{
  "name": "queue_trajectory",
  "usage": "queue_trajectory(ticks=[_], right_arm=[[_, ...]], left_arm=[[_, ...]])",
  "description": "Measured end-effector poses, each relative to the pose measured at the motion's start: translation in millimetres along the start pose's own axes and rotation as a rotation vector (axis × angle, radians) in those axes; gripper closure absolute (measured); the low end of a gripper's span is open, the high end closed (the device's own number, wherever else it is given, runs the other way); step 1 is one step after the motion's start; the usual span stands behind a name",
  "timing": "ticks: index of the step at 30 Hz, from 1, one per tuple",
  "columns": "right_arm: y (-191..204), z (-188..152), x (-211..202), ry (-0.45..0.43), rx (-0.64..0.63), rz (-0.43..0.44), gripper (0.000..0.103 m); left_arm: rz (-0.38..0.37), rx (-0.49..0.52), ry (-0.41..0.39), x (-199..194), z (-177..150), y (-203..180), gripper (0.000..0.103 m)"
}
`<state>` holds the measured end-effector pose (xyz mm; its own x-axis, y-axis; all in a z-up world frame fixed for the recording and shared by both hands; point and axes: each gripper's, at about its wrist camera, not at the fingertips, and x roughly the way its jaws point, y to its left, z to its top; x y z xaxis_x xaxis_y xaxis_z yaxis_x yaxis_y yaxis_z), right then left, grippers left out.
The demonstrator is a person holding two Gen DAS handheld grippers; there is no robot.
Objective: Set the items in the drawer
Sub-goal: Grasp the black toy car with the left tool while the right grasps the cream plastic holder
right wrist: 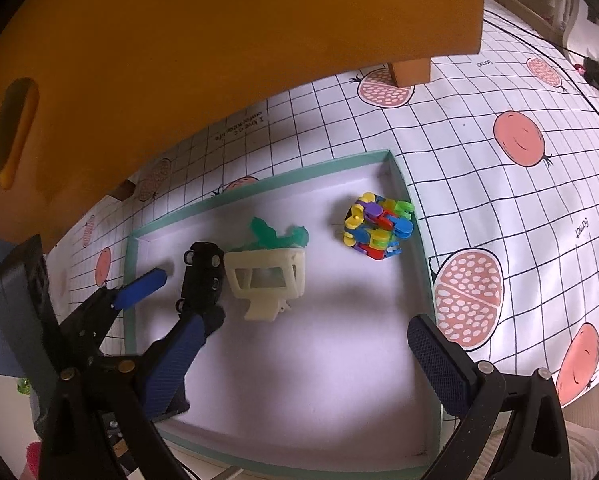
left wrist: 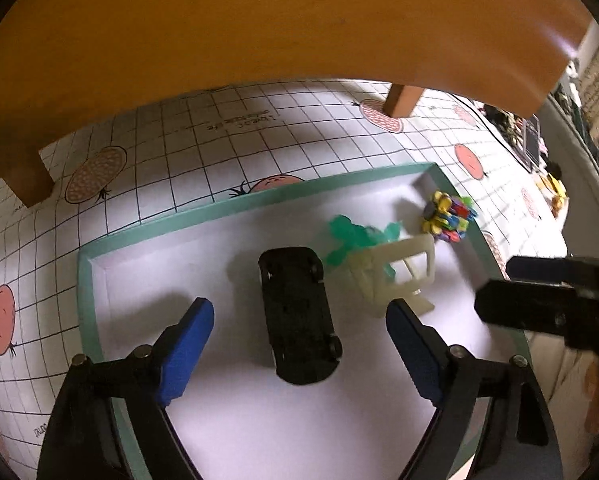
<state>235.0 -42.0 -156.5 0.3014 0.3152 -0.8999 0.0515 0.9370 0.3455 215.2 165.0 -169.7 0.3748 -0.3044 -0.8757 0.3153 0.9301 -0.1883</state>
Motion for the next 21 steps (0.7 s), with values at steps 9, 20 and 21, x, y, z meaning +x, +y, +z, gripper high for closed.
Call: queue_trajectory(ticks=[9, 20, 21], right_arm=[[2.2, -1.1, 7.5, -0.009, -0.019, 0.005, 0.0], [0.9, -1.9, 13.3, -0.013, -0.02, 0.015, 0.0], [2.4, -1.9, 14.6, -0.013, -0.027, 0.016, 0.0]], left_arm=[[0.033, -0.05, 0.015, 11.5, 2.5, -3.1, 0.038], [0.039, -0.094, 0.016, 12.1, 2.0, -3.7, 0.068], [0.038, -0.098, 0.016, 12.1, 1.9, -3.0, 0.068]])
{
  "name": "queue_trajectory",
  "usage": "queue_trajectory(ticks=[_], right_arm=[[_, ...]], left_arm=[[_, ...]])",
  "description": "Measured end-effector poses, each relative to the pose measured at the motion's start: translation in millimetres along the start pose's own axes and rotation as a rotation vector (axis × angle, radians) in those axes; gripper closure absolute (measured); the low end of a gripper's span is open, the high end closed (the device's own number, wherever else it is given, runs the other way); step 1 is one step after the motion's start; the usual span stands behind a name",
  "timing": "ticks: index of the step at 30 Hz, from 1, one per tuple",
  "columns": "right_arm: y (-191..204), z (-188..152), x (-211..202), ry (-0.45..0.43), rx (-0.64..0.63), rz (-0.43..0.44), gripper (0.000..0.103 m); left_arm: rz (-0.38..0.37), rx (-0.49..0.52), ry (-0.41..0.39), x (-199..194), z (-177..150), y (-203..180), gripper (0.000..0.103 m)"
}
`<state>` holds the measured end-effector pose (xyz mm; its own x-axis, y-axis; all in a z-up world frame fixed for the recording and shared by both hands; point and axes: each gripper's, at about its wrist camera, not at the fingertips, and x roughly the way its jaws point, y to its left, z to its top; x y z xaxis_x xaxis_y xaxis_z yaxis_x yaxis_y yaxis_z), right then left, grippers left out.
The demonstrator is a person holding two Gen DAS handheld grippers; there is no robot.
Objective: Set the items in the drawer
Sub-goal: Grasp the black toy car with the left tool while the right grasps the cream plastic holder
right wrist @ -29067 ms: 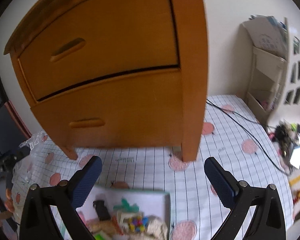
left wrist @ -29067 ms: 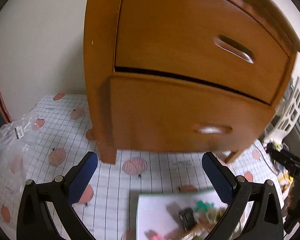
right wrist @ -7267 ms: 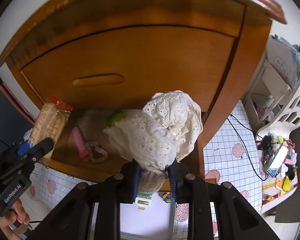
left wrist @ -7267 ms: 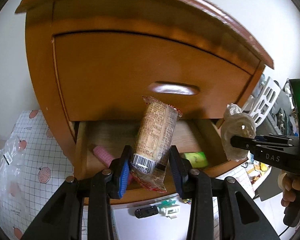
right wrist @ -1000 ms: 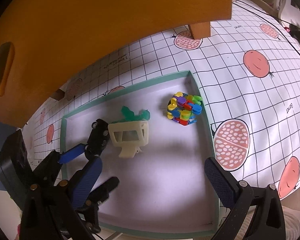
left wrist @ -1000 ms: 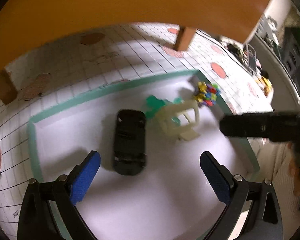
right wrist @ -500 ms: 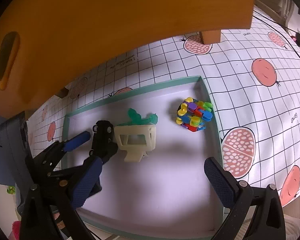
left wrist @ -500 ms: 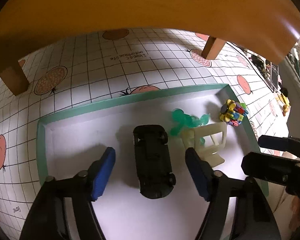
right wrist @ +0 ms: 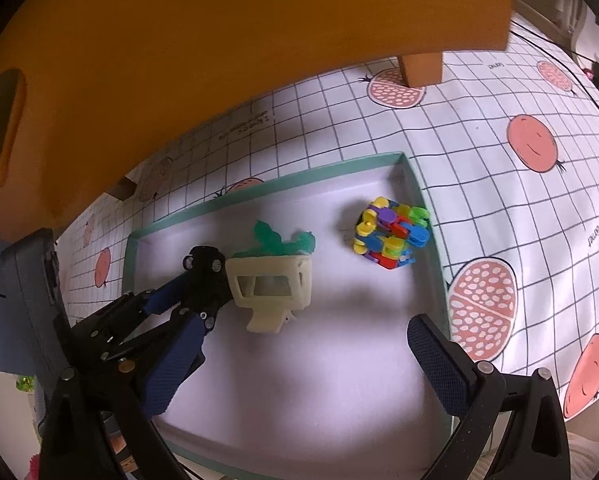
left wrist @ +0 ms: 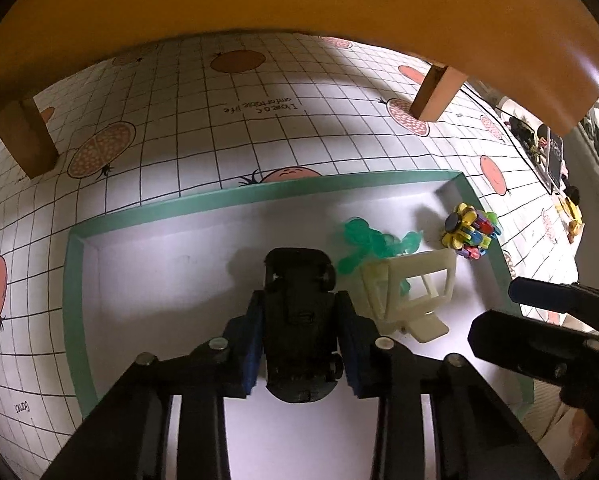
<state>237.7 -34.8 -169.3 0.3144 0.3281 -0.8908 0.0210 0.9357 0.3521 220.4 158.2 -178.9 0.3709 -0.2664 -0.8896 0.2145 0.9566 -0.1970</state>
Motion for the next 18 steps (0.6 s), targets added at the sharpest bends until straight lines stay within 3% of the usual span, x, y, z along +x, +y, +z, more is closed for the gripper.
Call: queue_trajectory(ticks=[7, 18], right_arm=[[2.3, -0.9, 5.4, -0.004, -0.018, -0.002, 0.0], [17.1, 1.1, 20.9, -0.01, -0.094, -0.039, 0.002]], left_arm=[[0.016, -0.009, -0.004, -1.6, -4.6, 0.0, 0.069], [0.07, -0.143, 0.009, -16.7, -24.5, 25.9, 0.069]])
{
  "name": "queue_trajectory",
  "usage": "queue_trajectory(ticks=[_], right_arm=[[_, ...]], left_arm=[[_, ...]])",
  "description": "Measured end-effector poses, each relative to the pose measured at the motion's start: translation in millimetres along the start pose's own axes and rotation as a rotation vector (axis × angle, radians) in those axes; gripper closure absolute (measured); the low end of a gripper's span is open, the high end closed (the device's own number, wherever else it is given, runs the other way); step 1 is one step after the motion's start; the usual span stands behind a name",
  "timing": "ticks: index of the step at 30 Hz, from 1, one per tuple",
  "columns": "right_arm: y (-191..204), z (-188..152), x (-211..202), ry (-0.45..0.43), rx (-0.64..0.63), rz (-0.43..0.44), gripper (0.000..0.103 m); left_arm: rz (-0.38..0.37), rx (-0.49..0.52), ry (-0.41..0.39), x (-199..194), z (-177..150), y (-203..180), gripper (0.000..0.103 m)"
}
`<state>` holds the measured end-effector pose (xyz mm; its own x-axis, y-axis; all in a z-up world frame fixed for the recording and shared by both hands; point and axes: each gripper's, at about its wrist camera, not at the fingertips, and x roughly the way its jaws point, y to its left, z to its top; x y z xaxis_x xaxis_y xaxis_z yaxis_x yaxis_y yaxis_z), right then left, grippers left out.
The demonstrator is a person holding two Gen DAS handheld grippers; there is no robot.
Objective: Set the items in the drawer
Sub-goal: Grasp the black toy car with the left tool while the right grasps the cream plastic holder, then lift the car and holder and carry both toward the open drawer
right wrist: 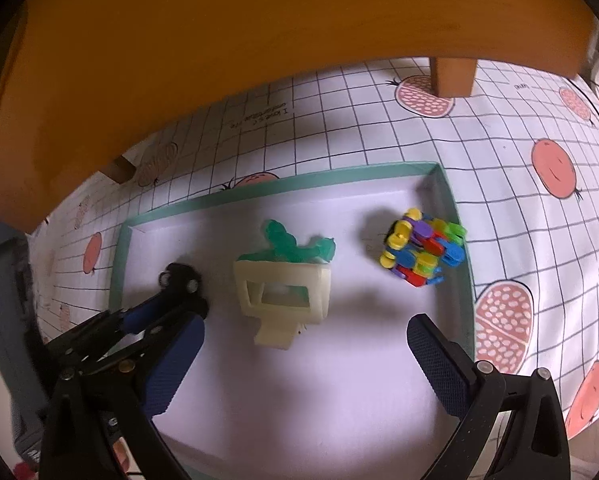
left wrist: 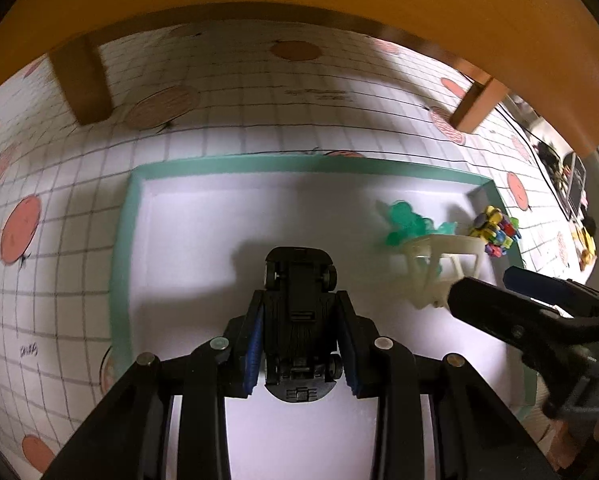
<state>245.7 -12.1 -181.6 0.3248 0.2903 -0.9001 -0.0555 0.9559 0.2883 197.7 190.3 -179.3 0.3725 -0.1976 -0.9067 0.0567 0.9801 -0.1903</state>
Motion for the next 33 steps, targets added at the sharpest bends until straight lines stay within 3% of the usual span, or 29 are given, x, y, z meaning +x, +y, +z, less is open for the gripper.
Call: queue_trajectory(ticks=[11, 18, 33], right_arm=[[14.5, 3.7, 28.1, 0.011, -0.061, -0.061, 0.023], [20.8, 5.9, 32.8, -0.001, -0.087, -0.07, 0.046], [21.2, 2.5, 28.2, -0.019, -0.089, -0.066, 0.046]], left_arm=[[0.005, -0.03, -0.003, -3.1, -6.0, 7.5, 0.069], [0.005, -0.033, -0.007, -4.1, -6.8, 8.5, 0.069], [0.032, -0.018, 0.009, -0.6, -5.9, 4.1, 0.069]])
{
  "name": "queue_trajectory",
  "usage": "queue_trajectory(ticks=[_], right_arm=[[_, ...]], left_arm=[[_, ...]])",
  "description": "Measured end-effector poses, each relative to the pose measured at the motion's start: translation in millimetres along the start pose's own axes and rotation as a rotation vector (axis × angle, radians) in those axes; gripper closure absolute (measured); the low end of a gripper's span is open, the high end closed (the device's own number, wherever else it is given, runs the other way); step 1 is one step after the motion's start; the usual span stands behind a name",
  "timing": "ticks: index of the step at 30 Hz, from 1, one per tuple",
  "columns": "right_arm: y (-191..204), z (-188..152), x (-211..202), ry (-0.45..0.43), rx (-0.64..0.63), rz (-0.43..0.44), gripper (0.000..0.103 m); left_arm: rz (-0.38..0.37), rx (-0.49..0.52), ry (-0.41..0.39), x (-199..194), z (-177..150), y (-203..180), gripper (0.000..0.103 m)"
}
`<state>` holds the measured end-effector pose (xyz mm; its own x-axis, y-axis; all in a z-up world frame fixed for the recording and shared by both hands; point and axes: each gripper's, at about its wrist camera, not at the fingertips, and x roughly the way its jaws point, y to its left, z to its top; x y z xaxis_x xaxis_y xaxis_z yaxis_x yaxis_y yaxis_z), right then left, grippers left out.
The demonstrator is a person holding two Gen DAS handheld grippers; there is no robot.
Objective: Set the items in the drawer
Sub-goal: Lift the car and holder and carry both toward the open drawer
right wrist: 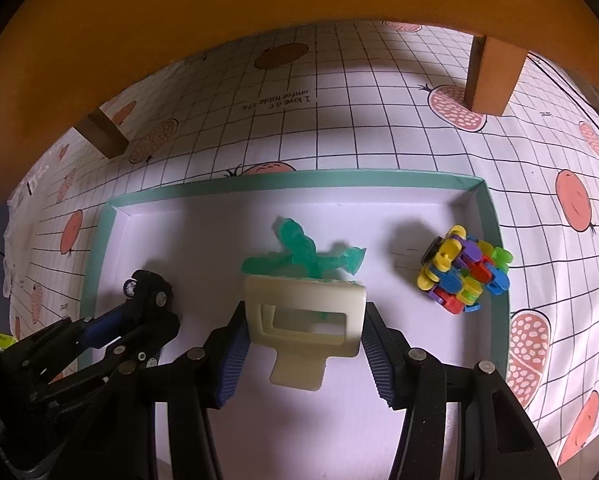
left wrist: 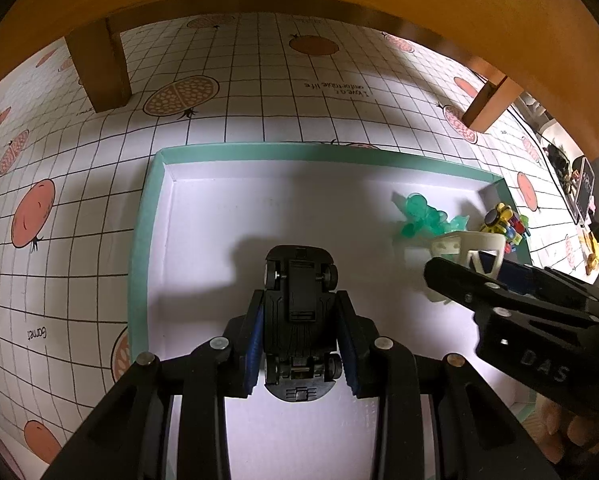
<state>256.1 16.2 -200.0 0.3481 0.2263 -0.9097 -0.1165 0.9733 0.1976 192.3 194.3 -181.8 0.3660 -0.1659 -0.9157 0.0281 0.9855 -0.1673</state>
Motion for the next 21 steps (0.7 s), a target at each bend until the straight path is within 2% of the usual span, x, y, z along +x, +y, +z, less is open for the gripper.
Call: queue_trajectory(ticks=[10, 21], right_arm=[[-2.2, -4.6, -21.6, -0.035, 0.027, 0.025, 0.047], [9.7, -14.3, -58.3, -0.092, 0.012, 0.034, 0.047]], left_arm=[[0.018, -0.01, 0.013, -1.1, -8.2, 2.1, 0.069], [-0.033, -0.057, -0.051, -46.7, -7.7, 7.9, 0.069]])
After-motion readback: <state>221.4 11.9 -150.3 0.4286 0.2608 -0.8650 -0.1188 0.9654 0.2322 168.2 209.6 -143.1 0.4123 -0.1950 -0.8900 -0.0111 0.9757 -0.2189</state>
